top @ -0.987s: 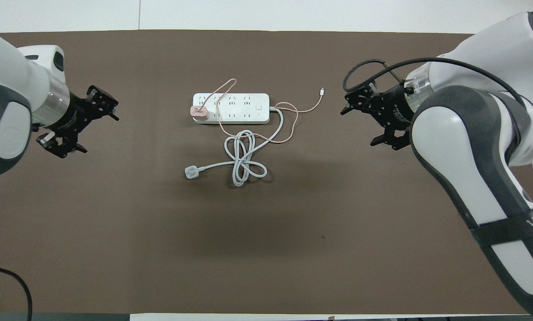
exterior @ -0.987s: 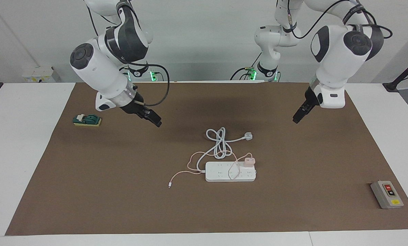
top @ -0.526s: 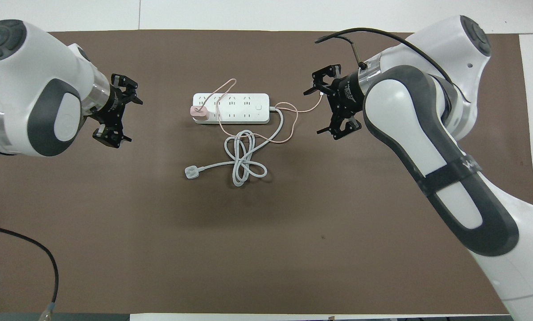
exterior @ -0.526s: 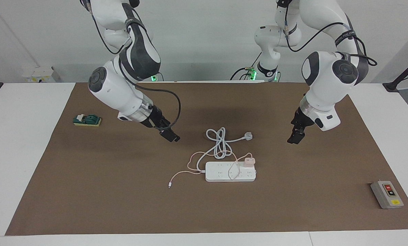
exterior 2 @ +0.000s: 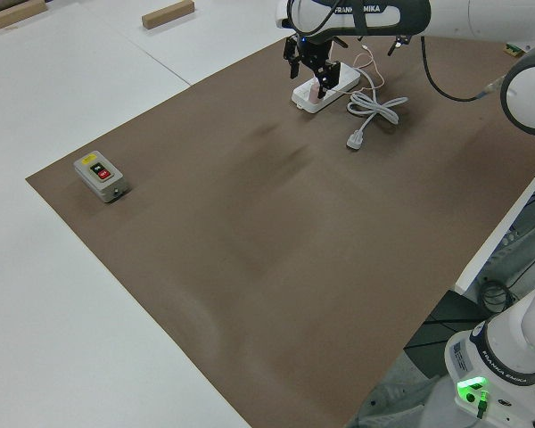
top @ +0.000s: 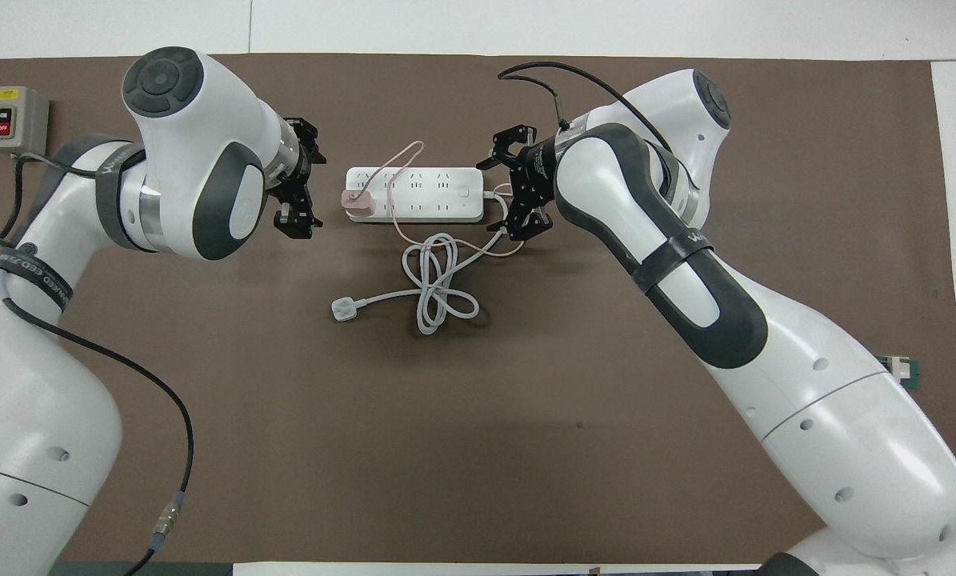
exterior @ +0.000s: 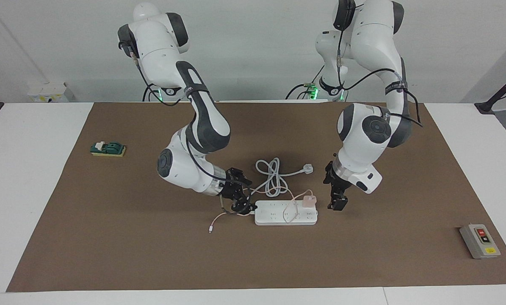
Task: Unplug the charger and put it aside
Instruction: 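Grasp the pink charger with the left gripper while the right gripper holds the strip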
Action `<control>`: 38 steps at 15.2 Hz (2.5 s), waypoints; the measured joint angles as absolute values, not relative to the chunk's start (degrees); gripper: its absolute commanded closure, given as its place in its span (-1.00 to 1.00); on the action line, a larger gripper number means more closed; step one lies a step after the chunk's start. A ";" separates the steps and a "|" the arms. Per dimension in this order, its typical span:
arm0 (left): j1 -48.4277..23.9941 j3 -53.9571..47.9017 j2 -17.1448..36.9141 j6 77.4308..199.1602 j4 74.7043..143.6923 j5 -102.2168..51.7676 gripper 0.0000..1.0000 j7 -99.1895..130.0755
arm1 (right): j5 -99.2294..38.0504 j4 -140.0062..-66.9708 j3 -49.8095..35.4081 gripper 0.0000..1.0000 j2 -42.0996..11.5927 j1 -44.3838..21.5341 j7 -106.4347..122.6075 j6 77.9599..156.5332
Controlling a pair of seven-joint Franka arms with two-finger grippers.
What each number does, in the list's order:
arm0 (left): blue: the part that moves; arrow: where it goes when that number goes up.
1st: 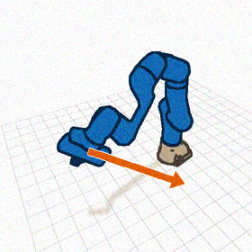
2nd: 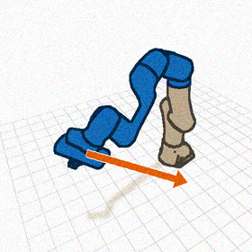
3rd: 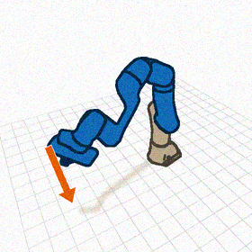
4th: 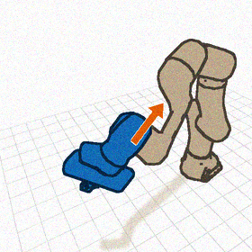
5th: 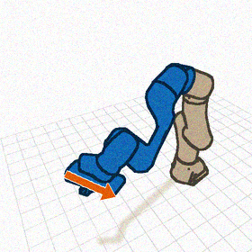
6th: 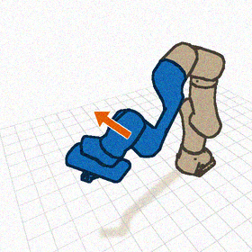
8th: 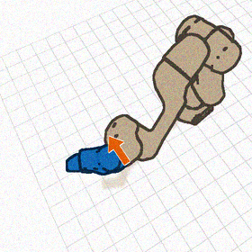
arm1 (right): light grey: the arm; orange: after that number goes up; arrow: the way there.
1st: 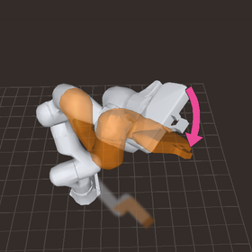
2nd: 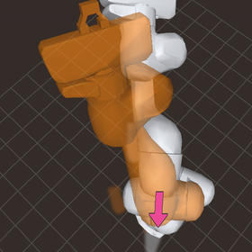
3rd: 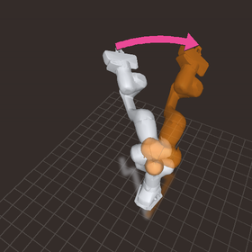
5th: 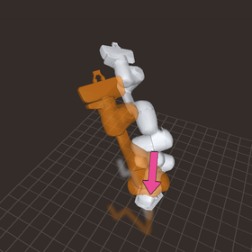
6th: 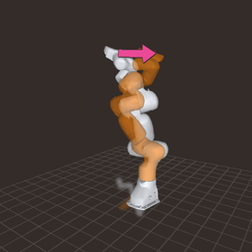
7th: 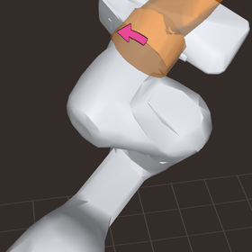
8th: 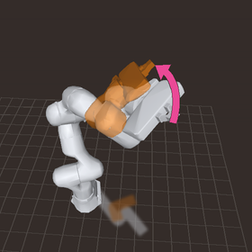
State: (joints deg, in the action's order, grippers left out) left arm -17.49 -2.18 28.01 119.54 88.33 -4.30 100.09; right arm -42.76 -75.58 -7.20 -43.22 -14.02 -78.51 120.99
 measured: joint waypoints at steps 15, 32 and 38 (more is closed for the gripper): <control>-20.64 -2.00 28.92 128.85 94.04 -4.29 -0.14 101.24 | -42.92 -61.78 -7.65 -1.00 -55.40 -17.06 -79.30 120.17; -20.95 -2.11 28.89 129.89 93.98 -3.82 1.00 101.24 | -43.17 -61.29 -7.04 -0.03 -56.47 -16.79 -76.70 120.27; -20.95 -2.36 29.33 128.13 92.60 -2.53 1.00 101.24 | -43.45 -61.39 -6.99 -0.03 -56.47 -16.79 -76.58 120.37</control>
State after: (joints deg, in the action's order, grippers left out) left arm -20.95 -2.36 29.33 128.13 92.60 -2.53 101.24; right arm -43.45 -61.39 -6.99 -56.47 -16.79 -76.58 120.37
